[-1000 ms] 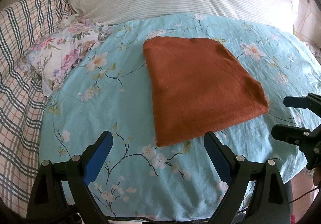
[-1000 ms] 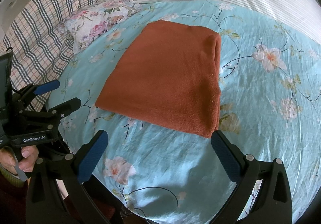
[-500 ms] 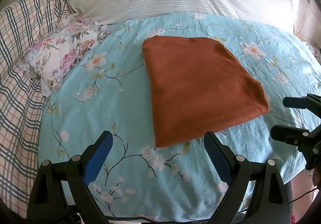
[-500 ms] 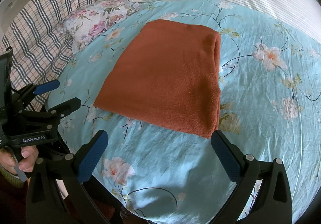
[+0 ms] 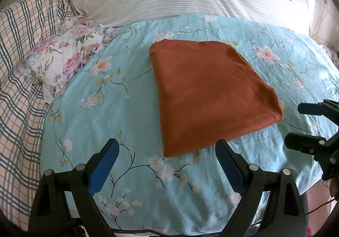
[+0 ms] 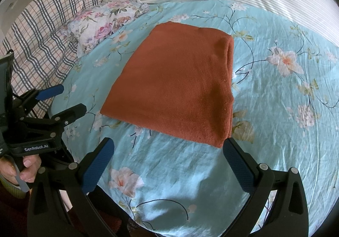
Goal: Fold small clothes
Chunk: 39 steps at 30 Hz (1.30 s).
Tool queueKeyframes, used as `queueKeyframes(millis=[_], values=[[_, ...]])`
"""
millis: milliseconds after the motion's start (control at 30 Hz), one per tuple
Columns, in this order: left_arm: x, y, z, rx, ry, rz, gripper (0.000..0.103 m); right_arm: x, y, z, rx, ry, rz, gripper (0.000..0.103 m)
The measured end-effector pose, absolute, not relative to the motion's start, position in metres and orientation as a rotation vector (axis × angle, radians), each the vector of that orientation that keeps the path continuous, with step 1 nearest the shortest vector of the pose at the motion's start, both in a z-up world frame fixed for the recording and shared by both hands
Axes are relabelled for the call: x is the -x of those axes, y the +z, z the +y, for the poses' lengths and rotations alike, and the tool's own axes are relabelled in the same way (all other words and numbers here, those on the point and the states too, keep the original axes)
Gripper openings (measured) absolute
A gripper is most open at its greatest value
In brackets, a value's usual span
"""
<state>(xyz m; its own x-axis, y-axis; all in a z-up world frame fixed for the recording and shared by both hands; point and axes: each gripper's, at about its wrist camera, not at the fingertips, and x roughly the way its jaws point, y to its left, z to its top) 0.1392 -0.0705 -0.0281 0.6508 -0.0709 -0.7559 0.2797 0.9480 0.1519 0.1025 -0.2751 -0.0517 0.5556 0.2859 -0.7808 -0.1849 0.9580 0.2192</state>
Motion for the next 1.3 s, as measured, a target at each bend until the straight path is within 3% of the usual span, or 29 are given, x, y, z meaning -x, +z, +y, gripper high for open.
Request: queueKeyframes(millis=[1300], values=[[-0.151,-0.024,-0.074,-0.262,-0.206,0.848,0.093,-0.123,-0.049,-0.282,-0.118,0.278,0.946,0.102]])
